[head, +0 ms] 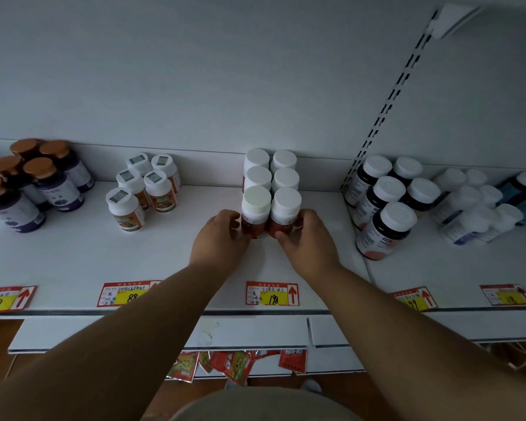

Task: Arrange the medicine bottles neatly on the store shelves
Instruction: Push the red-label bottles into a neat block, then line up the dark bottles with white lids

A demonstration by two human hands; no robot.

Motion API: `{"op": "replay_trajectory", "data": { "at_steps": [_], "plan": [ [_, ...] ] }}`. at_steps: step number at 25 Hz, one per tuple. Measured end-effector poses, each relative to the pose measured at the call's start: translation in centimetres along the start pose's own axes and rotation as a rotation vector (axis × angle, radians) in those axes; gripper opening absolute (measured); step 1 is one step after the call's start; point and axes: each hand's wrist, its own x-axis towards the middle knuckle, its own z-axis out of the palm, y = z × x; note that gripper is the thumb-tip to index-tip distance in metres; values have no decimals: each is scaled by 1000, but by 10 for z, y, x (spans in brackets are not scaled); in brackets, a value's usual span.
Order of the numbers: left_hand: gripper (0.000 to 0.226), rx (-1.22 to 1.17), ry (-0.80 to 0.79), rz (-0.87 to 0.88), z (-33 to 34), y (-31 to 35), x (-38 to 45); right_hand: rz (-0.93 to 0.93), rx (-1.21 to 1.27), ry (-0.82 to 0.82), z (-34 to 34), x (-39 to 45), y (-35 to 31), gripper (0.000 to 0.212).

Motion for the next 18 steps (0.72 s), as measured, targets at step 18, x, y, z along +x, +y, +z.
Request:
{"op": "replay_trajectory", "data": {
  "at_steps": [18],
  "plan": [
    [34,-236,45,217,112,121,-122,-93,133,69,-142,-83,99,27]
  ]
}}
